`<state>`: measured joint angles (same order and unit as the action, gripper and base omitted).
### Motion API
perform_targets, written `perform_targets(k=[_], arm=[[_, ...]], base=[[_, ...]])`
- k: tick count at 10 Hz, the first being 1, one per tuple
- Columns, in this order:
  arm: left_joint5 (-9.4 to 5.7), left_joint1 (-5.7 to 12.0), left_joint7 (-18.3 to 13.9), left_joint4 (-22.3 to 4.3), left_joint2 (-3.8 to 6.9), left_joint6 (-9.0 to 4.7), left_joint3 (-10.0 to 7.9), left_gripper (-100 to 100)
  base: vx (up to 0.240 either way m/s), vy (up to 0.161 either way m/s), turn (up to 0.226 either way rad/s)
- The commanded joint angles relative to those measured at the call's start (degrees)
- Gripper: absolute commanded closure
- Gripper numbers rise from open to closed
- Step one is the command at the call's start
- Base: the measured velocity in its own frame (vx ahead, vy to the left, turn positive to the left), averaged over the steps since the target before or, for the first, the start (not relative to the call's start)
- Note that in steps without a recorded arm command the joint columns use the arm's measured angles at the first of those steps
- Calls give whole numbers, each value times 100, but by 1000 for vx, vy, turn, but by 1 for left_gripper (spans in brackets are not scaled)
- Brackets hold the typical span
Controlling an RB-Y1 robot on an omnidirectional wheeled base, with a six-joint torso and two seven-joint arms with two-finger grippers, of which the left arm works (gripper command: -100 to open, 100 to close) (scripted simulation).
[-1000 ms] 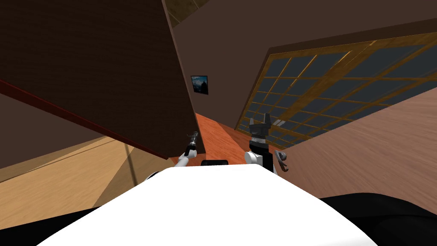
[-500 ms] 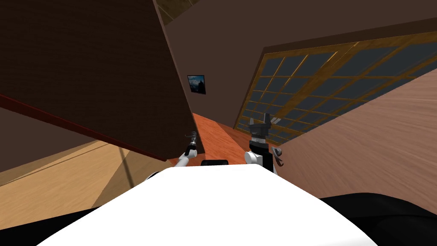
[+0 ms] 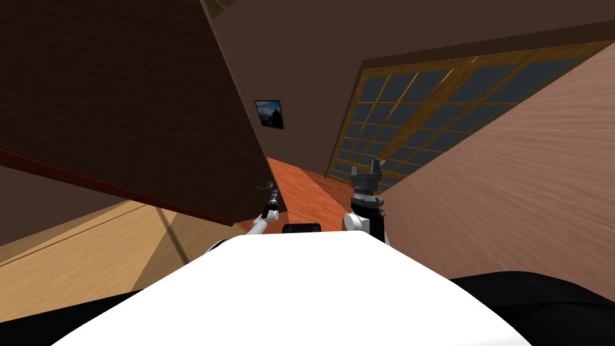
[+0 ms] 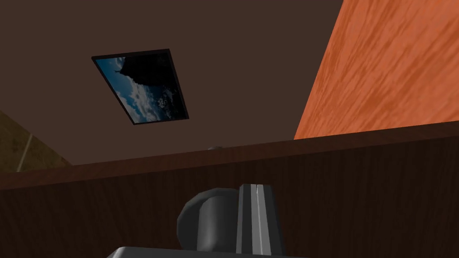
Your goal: Push the door open
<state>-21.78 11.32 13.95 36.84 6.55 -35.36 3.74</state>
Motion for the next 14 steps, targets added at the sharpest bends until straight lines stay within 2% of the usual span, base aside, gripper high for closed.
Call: perform_targets(k=[1, 14], arm=[[-1, -3, 0, 3, 2, -2, -3, -100], [-20, 1, 11, -18, 22, -60, -36, -100]], base=[[-222, 14, 1], [-224, 10, 0]])
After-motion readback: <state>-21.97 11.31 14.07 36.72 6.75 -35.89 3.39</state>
